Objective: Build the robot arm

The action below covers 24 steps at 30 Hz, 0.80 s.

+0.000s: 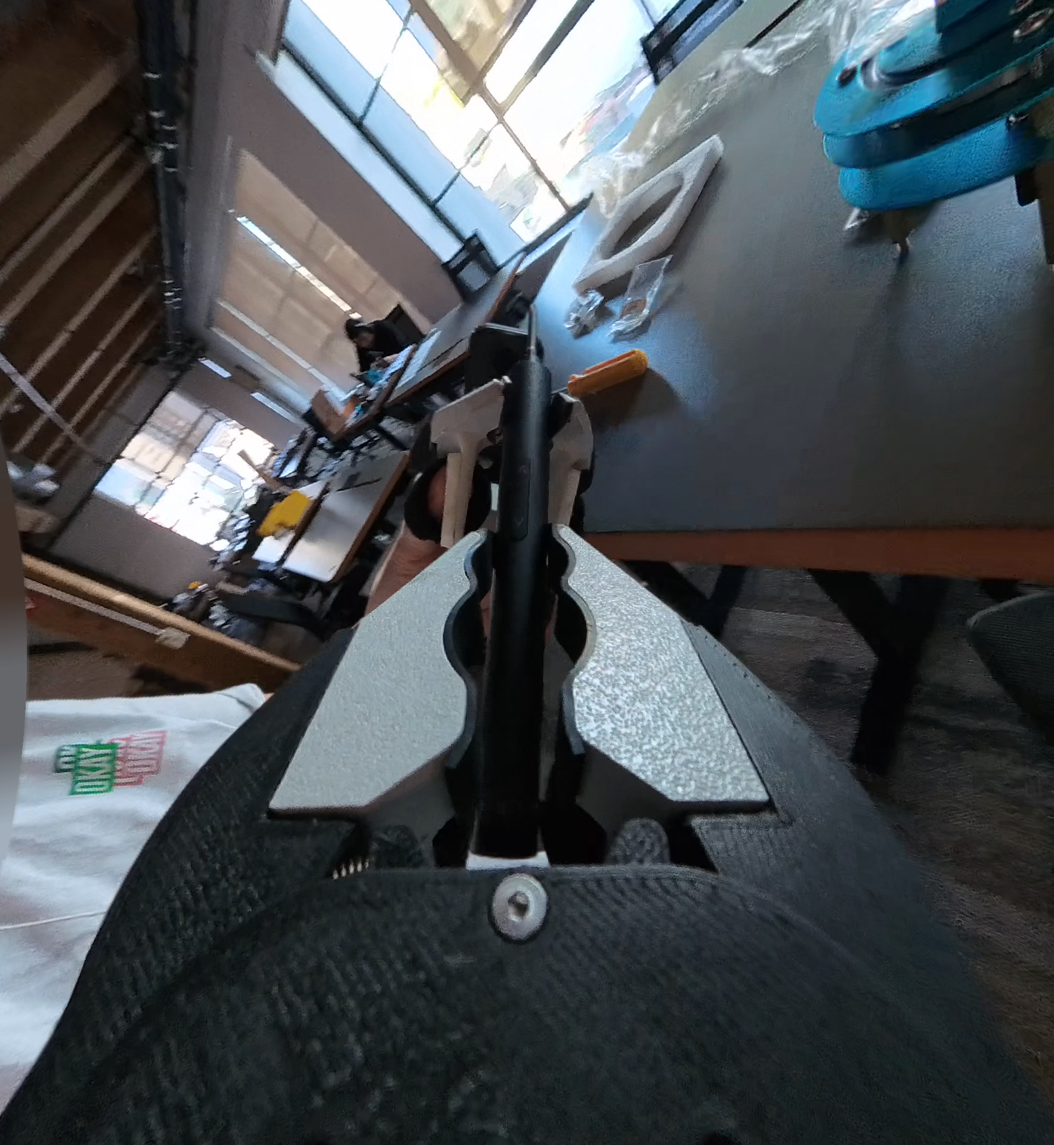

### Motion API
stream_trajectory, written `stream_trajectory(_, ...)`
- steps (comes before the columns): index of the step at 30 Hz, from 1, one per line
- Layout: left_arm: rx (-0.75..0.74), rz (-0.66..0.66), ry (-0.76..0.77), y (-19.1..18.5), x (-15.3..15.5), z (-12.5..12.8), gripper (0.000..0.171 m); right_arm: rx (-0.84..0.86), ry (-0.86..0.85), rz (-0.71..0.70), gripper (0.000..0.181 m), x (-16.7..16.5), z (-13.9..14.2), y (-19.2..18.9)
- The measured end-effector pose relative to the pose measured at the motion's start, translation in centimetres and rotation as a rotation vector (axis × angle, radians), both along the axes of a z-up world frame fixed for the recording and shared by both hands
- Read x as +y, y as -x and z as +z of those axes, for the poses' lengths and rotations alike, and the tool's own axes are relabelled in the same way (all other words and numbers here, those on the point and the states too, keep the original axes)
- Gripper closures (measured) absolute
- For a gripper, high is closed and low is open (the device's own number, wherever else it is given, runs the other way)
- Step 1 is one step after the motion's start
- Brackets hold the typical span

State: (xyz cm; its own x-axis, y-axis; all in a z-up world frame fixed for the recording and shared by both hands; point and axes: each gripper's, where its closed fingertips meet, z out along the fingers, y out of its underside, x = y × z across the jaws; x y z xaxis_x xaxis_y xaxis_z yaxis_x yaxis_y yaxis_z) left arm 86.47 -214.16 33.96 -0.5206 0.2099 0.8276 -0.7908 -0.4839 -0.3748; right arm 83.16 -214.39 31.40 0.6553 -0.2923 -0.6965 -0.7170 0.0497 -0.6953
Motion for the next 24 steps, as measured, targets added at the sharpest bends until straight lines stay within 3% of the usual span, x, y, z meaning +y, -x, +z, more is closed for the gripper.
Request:
stream_trajectory(6, 0.032, 0.204, -0.042, -4.2, -1.1, -0.4, 0.156, 0.029, 0.031, 0.29, 0.154, -1.8, -0.6, -2.9)
stream_trajectory(15, 0.073, 0.284, -0.047, -6.3, -4.3, -0.2, 0.156, 0.13, 0.038, 0.579, 0.163, -4.4, -1.4, -3.8)
stream_trajectory(18, 0.052, 0.255, -0.066, -6.8, -4.7, -0.1, 0.156, 0.194, -0.016, 0.568, 0.164, -4.8, -1.1, -4.4)
stream_trajectory(24, 0.018, 0.169, -0.072, -7.2, -4.7, -0.3, 0.152, 0.356, -0.207, 0.415, 0.165, -4.1, -0.5, -4.8)
